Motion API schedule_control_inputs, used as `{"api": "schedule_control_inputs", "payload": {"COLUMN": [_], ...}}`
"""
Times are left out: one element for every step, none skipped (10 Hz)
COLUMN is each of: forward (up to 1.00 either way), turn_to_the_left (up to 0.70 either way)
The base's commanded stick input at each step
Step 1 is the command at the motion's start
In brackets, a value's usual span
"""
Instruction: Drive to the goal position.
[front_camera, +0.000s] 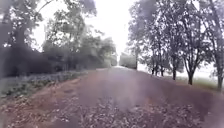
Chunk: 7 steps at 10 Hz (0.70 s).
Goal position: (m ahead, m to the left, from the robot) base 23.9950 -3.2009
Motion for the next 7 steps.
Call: {"api": "schedule_control_inputs", "payload": {"forward": [1.00, 1.00, 1.00, 1.00, 1.00, 1.00, 1.00], "turn_to_the_left": [0.00, -0.22, -0.40, -0.40, -0.28, 0.00, 0.00]}}
